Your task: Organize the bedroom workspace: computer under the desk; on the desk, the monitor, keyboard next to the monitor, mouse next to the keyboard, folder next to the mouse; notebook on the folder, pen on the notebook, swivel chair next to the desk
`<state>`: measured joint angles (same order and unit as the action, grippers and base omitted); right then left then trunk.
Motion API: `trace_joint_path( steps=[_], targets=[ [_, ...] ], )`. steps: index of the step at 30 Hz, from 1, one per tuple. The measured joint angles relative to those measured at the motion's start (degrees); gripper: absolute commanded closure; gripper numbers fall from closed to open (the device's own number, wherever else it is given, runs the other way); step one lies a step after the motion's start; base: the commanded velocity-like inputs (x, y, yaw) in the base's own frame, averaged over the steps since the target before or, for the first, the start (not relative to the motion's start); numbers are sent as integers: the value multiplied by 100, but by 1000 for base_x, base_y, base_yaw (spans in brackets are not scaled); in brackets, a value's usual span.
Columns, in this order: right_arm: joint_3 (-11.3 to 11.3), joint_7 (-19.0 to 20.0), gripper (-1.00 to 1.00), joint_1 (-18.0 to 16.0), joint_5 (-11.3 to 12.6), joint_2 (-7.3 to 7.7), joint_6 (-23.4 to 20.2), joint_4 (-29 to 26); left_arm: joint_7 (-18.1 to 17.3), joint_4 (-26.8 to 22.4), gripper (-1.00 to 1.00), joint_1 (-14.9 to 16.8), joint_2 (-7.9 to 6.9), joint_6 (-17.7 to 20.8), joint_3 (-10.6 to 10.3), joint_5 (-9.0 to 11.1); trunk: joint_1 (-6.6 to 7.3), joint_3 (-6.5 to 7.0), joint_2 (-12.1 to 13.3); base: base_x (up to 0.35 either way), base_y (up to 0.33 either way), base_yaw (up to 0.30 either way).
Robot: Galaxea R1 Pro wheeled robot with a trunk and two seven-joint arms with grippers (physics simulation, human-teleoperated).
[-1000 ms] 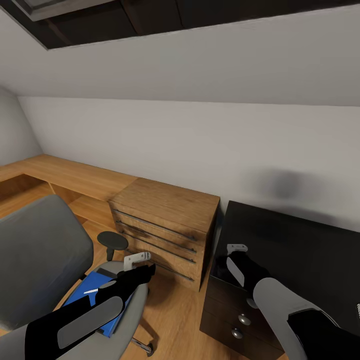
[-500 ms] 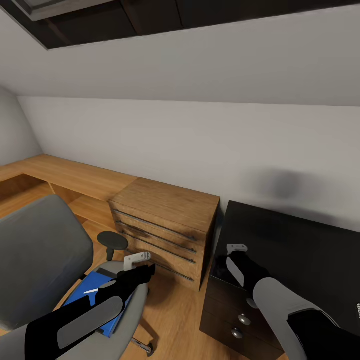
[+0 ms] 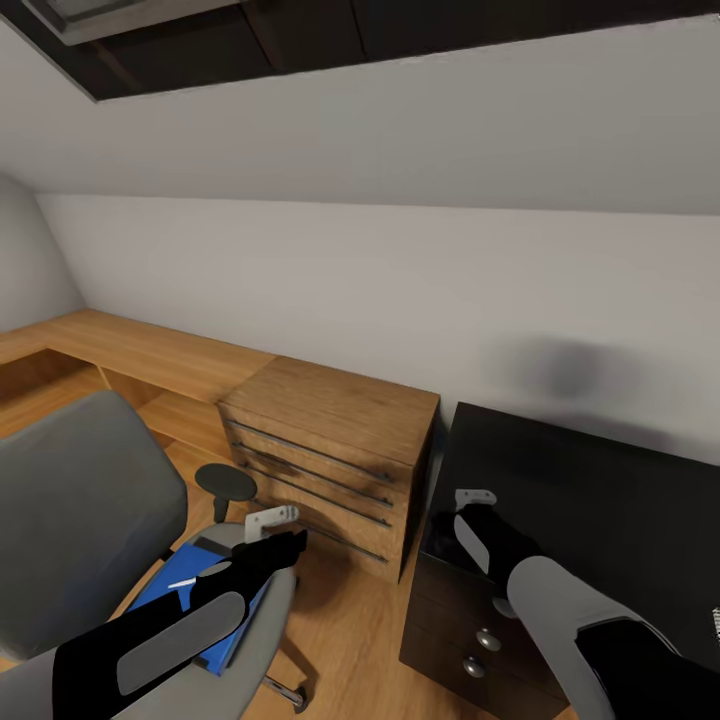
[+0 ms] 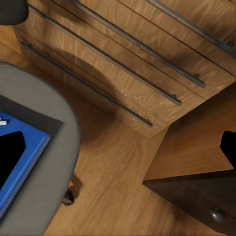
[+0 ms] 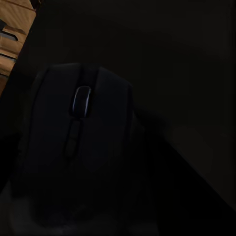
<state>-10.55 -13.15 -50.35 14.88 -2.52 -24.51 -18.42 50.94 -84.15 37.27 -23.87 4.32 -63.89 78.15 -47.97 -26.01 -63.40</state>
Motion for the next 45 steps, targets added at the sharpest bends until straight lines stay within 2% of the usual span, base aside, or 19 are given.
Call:
trace_joint_path(
  steps=[6,13,15,17,23,25,27,28,29,30,31,32,33,34,36,45],
  targets=[
    [226,14,100,1,-8,28,38,-209,0,34,-100,0,2,0,-3,20,132,108,241,0,0,0],
    [281,-12,100,1,-4,212,568,-472,-5,171,-100,0,31,15,-2,26,286,234,522,-4,0,0],
    [342,-24,100,3,-1,300,661,-776,-8,239,-100,0,34,17,0,26,328,270,602,-186,0,0],
    [423,-23,100,12,-2,318,660,-1000,-8,253,-100,0,35,17,1,27,371,306,682,-269,0,0],
    [645,-23,100,65,-7,453,413,-1773,-12,445,-100,-1,59,23,-5,27,502,414,924,-323,0,0],
    [682,-25,100,88,-5,490,377,-1930,-27,895,-100,-1,215,32,11,31,546,450,1005,-330,0,0],
    [695,-30,100,94,-5,501,368,-1980,-48,1653,-100,-2,526,55,41,25,591,485,1085,-221,0,0],
    [696,-31,100,95,-5,502,366,-1987,-53,1873,-100,-1,635,63,48,18,613,504,1125,-126,0,0],
    [699,-32,100,96,-5,504,364,-1999,-62,2284,-100,-2,860,77,68,9,636,521,1165,-101,0,0],
    [699,-32,100,97,-5,505,364,-2005,-66,2488,-100,-1,979,82,83,1,658,539,1205,-64,0,0],
    [702,-31,100,97,-5,506,360,-2012,-72,2824,-100,-1,1186,89,116,-9,680,557,1245,-26,0,0],
    [725,-31,100,98,0,508,338,-2064,-78,3227,-100,-2,1452,95,167,-27,703,575,1285,-14,0,0],
    [843,-34,100,97,1,508,294,-2167,-80,3373,-100,-1,1557,98,185,-38,725,594,1325,-6,0,0],
    [1019,-45,100,97,-1,503,234,-2248,-81,3460,-100,-1,1622,99,196,-44,748,612,1365,-3,0,0],
    [1130,-44,100,98,0,499,199,-2292,-82,3502,-100,0,1656,100,201,-48,791,647,1445,-2,0,0],
    [1181,-55,100,98,0,479,201,-2345,-74,3523,-100,0,1655,81,227,-49,986,810,1807,-147,0,-15]
  ],
)
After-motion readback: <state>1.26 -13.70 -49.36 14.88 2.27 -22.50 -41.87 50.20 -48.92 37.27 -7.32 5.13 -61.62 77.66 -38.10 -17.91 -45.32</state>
